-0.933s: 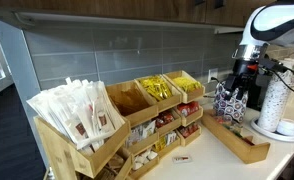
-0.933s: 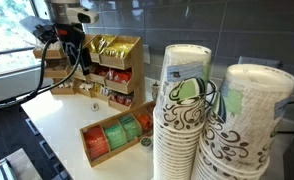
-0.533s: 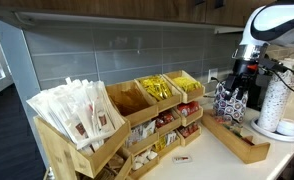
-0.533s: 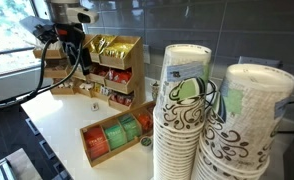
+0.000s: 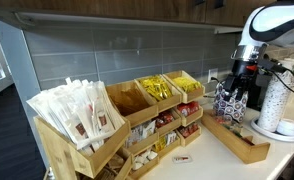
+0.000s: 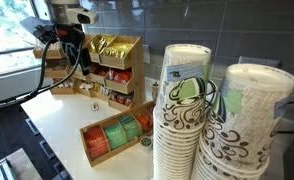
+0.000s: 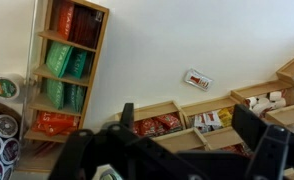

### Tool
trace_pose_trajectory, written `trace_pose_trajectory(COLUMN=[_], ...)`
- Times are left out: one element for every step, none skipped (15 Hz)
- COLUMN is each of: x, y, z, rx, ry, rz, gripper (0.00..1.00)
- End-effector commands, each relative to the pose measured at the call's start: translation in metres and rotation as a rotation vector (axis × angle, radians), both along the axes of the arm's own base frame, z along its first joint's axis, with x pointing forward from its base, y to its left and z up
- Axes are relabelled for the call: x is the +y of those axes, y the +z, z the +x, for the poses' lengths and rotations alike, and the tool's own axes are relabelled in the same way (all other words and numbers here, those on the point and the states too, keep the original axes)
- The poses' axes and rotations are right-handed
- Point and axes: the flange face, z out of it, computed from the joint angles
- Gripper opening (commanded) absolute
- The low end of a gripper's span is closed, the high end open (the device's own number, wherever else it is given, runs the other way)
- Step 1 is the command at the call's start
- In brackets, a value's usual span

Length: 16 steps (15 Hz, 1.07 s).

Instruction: Lift the tomato ketchup from the cupboard and put it on the bottom second shelf to the right

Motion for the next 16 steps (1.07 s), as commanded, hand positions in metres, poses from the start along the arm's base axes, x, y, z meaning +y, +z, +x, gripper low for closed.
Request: trace_pose_trajectory(x=[0.025, 0.034, 0.042, 0.049, 0.055, 0.061, 0.068, 0.060, 0.064, 0.064, 0.063, 0.062, 0.061, 0.061, 0.061, 0.061], y=[-0.032, -0.046, -0.057, -0.072, -0.083, -0.097, -0.109, -0.087, -0.097, -0.098, -0.096, -0.092, -0.089, -0.088, -0.087, -0.087], z=[0.014, 0.019, 0.025, 0.032, 0.039, 0.044, 0.049, 0.045, 0.047, 0.049, 0.050, 0.050, 0.049, 0.049, 0.049, 0.049], rx=[0.021, 0.019, -0.002, -0.029, -0.058, -0.092, -0.115, -0.089, -0.084, -0.081, -0.088, -0.095, -0.100, -0.103, -0.104, -0.104], ry=[0.034, 0.021, -0.009, -0.055, -0.079, -0.088, -0.073, -0.065, -0.063, -0.062, -0.063, -0.065, -0.066, -0.066, -0.066, -0.066], rz=[0.038, 0.058, 0.072, 0.092, 0.117, 0.148, 0.176, 0.129, 0.130, 0.128, 0.128, 0.129, 0.129, 0.129, 0.129, 0.129], gripper=[1.00, 1.00, 1.00, 1.00, 1.00, 1.00, 1.00, 1.00, 1.00, 1.00, 1.00, 1.00, 1.00, 1.00, 1.00, 1.00])
